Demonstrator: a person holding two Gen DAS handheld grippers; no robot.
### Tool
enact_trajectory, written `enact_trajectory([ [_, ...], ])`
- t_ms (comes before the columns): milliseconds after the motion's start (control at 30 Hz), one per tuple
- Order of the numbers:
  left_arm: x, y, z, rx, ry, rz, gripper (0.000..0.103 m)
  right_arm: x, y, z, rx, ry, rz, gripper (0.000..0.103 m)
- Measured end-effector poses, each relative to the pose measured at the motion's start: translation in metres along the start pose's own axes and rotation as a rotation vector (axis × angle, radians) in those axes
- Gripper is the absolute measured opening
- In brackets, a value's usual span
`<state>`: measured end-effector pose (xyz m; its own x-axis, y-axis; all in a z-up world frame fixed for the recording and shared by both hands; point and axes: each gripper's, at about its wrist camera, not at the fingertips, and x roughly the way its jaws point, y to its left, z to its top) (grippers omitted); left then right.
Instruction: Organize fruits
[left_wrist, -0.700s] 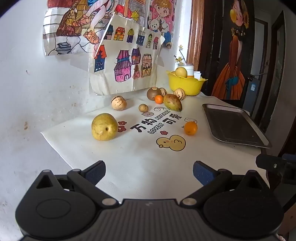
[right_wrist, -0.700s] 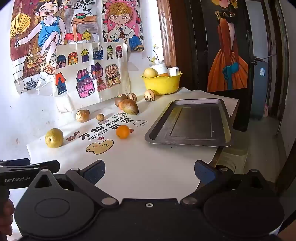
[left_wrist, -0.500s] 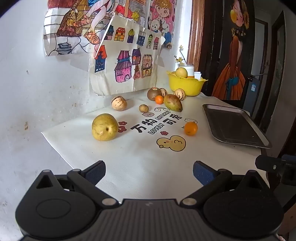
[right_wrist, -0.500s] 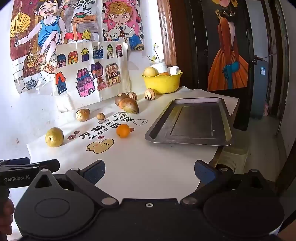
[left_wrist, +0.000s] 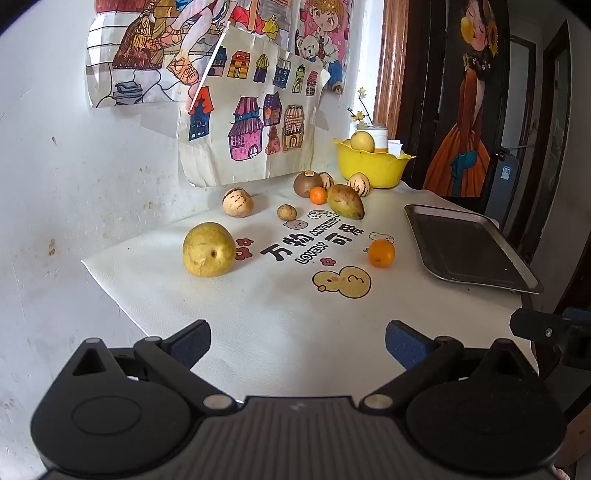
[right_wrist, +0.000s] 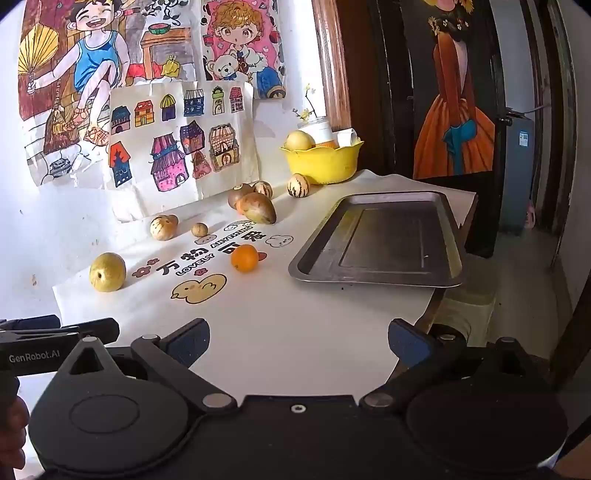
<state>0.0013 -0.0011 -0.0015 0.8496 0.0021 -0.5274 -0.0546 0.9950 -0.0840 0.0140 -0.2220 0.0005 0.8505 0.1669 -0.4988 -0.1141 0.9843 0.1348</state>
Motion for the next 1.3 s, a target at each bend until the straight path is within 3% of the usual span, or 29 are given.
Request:
enact_trajectory([
  [1300,0.0012,-0.0030,-0.0051,0.013,0.011,0.005,0.103,0.0037,0.0020,-0.0016,-0.001,0.016,0.002,0.103],
])
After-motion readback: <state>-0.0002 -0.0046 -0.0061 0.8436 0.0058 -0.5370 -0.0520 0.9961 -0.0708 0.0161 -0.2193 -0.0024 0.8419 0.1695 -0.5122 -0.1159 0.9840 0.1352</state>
